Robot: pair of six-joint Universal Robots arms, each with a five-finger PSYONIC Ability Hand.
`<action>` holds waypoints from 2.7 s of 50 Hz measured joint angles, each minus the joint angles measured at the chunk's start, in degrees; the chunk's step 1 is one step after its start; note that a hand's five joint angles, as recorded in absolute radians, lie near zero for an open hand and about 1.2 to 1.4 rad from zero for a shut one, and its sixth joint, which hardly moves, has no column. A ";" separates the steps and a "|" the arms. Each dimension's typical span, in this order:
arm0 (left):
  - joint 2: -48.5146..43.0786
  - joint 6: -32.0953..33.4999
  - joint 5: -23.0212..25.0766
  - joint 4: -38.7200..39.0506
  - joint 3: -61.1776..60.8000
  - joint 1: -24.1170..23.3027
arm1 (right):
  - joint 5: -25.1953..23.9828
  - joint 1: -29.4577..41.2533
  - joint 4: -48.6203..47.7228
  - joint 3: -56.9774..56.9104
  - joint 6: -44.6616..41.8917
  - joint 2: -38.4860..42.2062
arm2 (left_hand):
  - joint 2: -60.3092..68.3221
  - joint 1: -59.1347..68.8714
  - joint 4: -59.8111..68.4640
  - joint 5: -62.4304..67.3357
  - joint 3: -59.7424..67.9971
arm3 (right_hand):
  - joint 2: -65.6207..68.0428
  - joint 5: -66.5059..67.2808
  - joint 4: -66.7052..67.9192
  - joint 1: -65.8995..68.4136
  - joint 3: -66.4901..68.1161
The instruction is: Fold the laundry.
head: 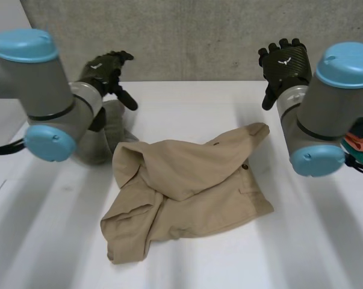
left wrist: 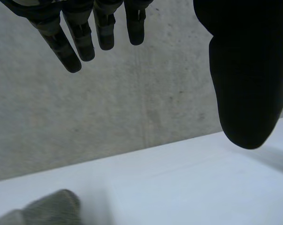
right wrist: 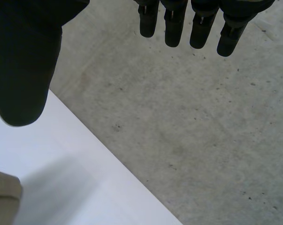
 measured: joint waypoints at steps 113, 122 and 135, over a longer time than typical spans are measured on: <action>12.75 18.74 3.96 -1.98 -2.84 -0.57 | -6.39 -1.45 21.37 -12.61 -5.16 -5.94 | 57.17 53.96 57.18 55.60 56.32 | 55.06 55.55 56.48 50.21 56.39; 21.30 13.50 4.01 24.67 -5.36 -0.99 | -3.96 0.36 -9.63 -9.77 3.78 -11.10 | 57.17 54.08 57.18 55.60 56.32 | 55.06 55.89 56.48 50.21 56.39; 27.13 13.22 4.24 30.77 -37.46 -0.45 | -5.74 -1.56 -14.64 15.80 3.14 -14.31 | 57.19 54.09 57.19 55.60 56.33 | 55.44 55.89 56.48 50.21 56.50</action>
